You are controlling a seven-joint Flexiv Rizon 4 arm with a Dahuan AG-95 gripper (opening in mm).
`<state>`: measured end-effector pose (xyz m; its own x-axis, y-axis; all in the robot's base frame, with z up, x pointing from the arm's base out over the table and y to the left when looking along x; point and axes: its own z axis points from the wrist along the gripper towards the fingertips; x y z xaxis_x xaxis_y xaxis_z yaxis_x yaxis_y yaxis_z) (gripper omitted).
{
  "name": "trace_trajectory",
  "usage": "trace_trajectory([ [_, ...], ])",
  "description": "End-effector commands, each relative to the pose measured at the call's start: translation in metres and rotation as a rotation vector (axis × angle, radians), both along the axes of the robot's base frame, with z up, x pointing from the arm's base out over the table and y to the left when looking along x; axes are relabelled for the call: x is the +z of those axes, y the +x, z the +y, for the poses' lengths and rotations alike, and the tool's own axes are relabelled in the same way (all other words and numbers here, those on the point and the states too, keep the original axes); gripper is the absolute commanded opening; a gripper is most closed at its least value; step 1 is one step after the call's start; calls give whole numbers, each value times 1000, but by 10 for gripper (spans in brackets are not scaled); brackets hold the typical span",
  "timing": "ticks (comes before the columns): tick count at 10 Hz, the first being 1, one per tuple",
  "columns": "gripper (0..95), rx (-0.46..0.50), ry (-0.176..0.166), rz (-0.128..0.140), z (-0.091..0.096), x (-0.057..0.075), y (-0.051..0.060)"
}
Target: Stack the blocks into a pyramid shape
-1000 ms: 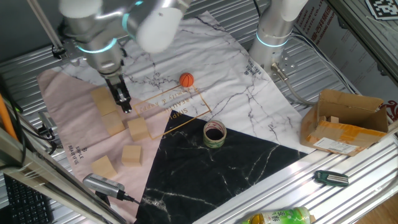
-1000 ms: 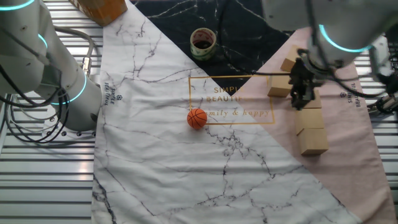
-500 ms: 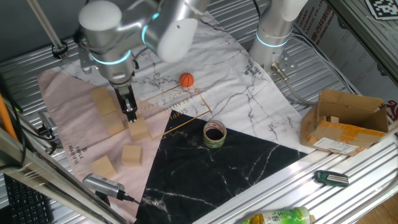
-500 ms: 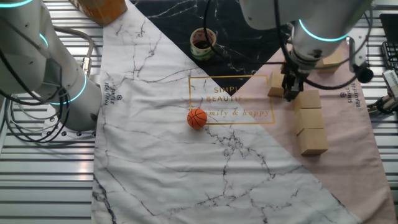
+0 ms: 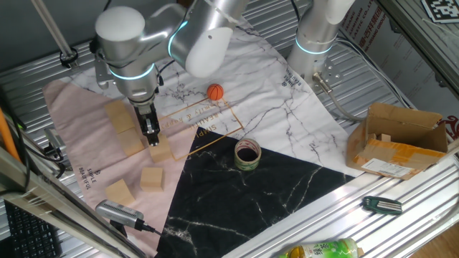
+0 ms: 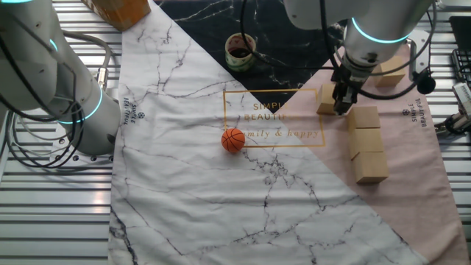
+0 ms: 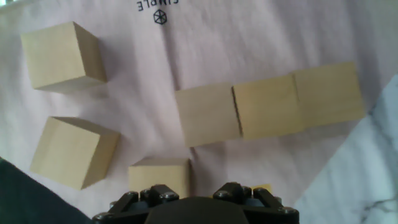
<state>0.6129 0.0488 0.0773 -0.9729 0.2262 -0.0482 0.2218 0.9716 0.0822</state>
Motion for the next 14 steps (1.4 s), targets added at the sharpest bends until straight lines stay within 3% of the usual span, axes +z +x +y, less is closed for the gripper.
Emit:
trace_trajectory([
  [1, 570, -16, 0, -2, 2, 0, -1],
  [6, 570, -33, 4, -10, 6, -6, 1],
  [10, 570, 10, 9, -11, 21, -9, 6],
  [14, 570, 68, 14, -11, 22, -10, 7],
])
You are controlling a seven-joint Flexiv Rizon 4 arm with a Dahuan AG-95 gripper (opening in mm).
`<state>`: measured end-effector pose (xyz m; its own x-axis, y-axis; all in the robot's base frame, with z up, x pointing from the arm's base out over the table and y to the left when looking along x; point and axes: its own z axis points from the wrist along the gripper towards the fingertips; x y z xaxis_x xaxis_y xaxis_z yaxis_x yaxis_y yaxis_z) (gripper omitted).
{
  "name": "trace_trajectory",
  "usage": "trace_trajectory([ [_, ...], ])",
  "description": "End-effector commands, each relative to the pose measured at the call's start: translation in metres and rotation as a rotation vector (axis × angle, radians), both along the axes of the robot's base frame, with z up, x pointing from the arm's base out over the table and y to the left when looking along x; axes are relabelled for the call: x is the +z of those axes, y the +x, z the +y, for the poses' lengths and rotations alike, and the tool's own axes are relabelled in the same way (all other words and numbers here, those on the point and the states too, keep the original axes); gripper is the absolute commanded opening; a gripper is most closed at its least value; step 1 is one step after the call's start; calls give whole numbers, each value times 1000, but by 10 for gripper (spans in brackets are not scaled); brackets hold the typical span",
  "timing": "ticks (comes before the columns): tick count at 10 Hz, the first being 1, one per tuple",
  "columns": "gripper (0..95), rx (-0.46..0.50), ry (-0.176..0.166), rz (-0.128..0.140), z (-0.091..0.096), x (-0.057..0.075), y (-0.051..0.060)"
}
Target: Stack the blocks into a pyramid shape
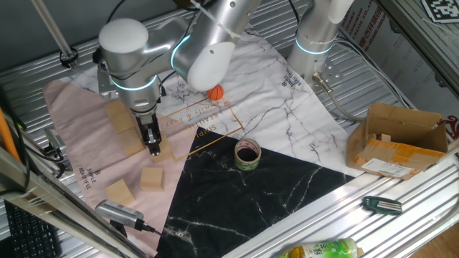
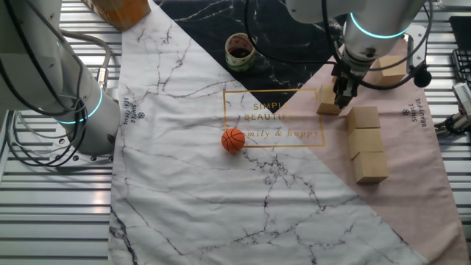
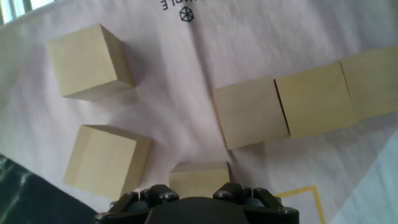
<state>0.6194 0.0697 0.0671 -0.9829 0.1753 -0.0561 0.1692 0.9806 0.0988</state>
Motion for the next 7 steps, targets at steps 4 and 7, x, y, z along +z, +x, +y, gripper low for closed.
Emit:
trace_trajectory([
  [4, 760, 60, -3, 2, 0, -4, 1],
  [7, 760, 63, -5, 5, -2, -7, -1],
])
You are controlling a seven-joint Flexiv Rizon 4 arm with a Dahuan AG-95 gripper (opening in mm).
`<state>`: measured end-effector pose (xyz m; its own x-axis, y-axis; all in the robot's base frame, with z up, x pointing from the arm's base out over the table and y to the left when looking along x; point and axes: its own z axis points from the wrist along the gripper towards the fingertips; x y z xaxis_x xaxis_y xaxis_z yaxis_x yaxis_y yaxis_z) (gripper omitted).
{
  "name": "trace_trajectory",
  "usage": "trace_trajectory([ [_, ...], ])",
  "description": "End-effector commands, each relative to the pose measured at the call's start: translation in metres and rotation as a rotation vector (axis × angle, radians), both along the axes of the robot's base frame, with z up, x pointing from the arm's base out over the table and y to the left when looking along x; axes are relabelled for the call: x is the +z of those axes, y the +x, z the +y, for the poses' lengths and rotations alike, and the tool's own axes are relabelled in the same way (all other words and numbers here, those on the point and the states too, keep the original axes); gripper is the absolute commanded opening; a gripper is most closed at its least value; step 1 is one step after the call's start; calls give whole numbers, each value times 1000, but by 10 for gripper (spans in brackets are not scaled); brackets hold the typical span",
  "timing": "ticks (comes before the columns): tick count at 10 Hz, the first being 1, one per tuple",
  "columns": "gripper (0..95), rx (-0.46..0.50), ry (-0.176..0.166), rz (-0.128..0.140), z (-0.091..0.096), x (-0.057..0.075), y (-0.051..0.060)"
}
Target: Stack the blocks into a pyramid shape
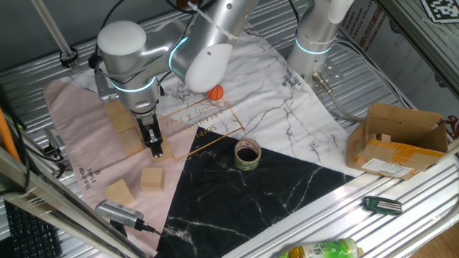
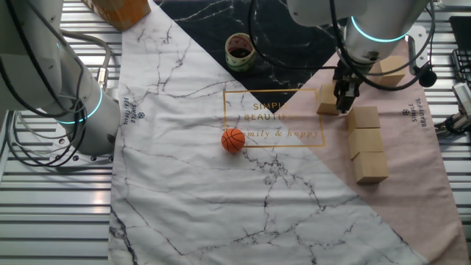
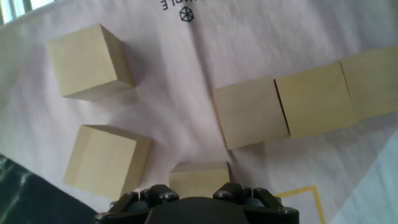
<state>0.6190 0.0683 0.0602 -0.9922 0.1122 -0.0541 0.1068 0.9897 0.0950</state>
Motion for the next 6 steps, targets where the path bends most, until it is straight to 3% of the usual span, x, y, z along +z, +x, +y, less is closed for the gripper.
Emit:
trace_trajectory([
  [1, 760, -3, -3, 3, 0, -2, -1],
  [6, 760, -6, -11, 4, -1, -18, -8],
])
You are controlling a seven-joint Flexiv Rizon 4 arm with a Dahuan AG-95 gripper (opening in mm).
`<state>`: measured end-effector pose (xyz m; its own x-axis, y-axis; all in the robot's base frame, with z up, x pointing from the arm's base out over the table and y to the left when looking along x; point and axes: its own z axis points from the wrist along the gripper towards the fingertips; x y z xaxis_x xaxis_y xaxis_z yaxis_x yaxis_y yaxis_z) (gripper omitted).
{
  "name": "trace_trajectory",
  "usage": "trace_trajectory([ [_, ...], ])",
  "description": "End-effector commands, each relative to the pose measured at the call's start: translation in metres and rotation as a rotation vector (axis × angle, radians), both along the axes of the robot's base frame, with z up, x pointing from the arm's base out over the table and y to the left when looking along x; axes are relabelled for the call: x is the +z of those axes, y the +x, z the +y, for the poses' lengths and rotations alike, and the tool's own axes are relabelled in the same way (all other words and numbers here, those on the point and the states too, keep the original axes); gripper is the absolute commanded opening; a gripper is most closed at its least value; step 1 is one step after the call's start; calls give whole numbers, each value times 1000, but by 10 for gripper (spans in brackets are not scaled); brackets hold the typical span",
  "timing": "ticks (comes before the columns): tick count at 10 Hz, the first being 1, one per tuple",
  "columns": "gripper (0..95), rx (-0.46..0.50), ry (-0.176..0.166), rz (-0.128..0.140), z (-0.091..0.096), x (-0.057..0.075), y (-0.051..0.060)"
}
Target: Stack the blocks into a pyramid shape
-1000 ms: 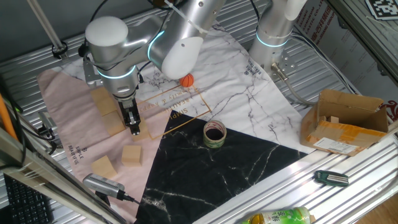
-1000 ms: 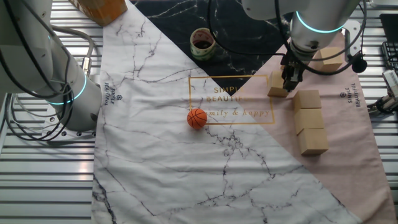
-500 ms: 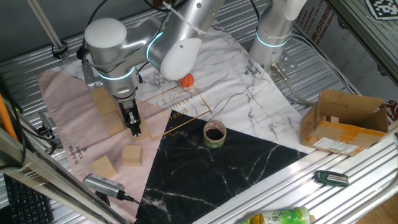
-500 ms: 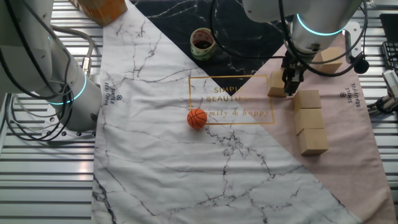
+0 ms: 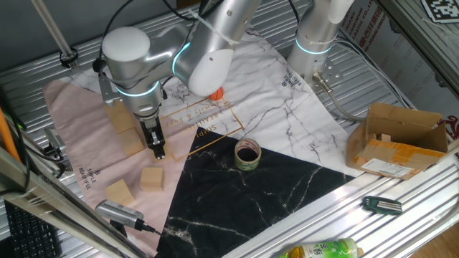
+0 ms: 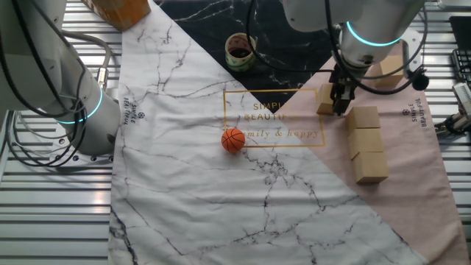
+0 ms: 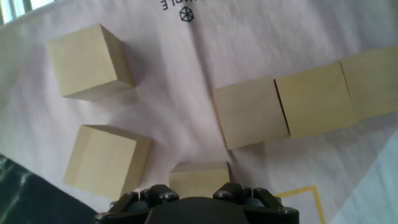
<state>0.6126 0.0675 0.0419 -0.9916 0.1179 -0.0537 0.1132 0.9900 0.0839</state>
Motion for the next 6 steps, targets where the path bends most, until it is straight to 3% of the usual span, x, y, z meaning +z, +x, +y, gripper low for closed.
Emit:
trace_trajectory([
  [1, 760, -6, 1, 3, 0, 0, -2],
  [2, 760, -9, 1, 6, 0, -1, -3],
  [3, 570, -12, 2, 6, 1, -2, -3],
  [6, 570, -12, 1, 8, 3, -3, -3],
])
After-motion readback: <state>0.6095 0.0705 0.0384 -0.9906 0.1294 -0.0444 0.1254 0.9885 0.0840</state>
